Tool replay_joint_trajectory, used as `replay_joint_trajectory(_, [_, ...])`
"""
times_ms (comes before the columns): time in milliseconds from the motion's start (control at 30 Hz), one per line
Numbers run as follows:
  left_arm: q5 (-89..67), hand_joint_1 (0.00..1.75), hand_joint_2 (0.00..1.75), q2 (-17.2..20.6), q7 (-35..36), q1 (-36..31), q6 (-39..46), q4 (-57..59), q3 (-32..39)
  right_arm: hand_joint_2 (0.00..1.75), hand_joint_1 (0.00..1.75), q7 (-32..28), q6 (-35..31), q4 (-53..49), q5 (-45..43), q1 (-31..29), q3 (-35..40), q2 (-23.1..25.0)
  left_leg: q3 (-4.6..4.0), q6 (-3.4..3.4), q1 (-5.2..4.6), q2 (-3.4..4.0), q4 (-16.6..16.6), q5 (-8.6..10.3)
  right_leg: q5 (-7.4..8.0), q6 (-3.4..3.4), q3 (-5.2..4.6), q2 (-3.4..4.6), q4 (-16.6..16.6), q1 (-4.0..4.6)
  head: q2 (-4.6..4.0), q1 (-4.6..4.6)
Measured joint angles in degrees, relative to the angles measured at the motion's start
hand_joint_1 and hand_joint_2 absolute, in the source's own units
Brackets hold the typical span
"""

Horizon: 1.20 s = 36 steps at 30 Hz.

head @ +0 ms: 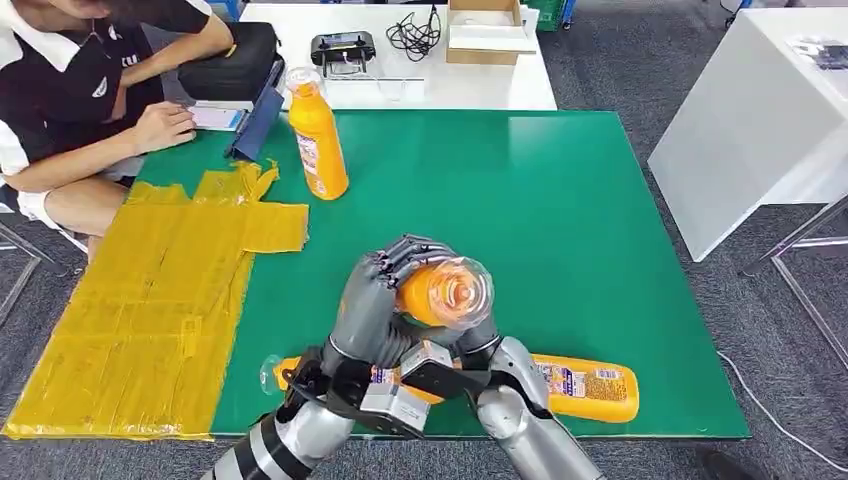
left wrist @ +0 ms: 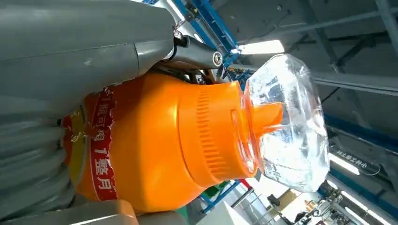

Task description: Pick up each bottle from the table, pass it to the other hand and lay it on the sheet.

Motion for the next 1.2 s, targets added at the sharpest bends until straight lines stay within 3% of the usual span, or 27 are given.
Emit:
replay_joint_trajectory(233, [-1.44, 1.75, 1.75, 0.15, 1.44, -1.33, 0.94, 0.04, 1.07, 1.75, 0.16, -0.13, -2.05, 0.07, -0.35, -0.02, -0.2, 1.2, 0.0, 0.0, 0.0, -0.01, 0.0, 0.0, 0.0, 0.0, 0.0, 0.0, 0.0, -0.01, 0.0, 0.0])
replay_joint_trajectory(267, [-1.55, 1.75, 1.75, 0.15, 1.49, -1.34, 0.94, 0.07, 1.14, 1.75, 0.0, -0.22, -2.05, 0.07, -0.42, -0.01, -0.22, 1.29, 0.0, 0.0, 0.0, 0.0, 0.0, 0.0, 0.0, 0.0, 0.0, 0.0, 0.0, 0.0, 0.0, 0.02])
replay_joint_trajectory(500, [-5.29, 1.75, 1.75, 0.66, 3.63, -2.19, 2.3, 0.09, 2.36, 1.75, 0.0, -0.79, -3.26, -1.49, -1.12, 0.87, -0.39, 1.51, 0.0, 0.0, -0.01, 0.0, 0.0, 0.0, 0.0, 0.0, -0.02, 0.0, 0.0, -0.01, 0.0, 0.02])
replay_joint_trajectory(767, [-30.68, 1.75, 1.75, 4.24, 14.91, -9.72, 3.49, -0.13, 10.21, 1.75, 0.0, -2.54, -7.06, -10.52, -2.4, 5.53, -3.43, 0.33, 0.01, -0.03, 0.05, 0.0, 0.0, 0.03, 0.0, 0.0, -0.02, 0.0, 0.01, 0.02, 0.0, 0.02])
replay_joint_trajectory(933, [-49.67, 1.75, 1.75, 7.17, 26.01, -17.62, -2.32, 5.78, 13.86, 1.75, 0.0, -1.27, -7.28, -17.79, 1.7, 8.46, -5.77, -0.83, 0.01, -0.03, 0.04, 0.05, 0.0, 0.04, 0.02, 0.0, -0.01, 0.01, 0.01, 0.01, 0.0, 0.0])
replay_joint_trajectory(1200, [-56.74, 1.75, 1.75, 10.56, 32.04, -24.85, -10.48, 20.21, 16.39, 1.75, 0.0, 3.94, -7.95, -25.42, 11.87, 13.26, -9.09, -3.72, 0.01, -0.04, 0.04, 0.05, 0.0, 0.03, 0.01, 0.0, -0.02, 0.01, 0.01, 0.0, 0.0, 0.0])
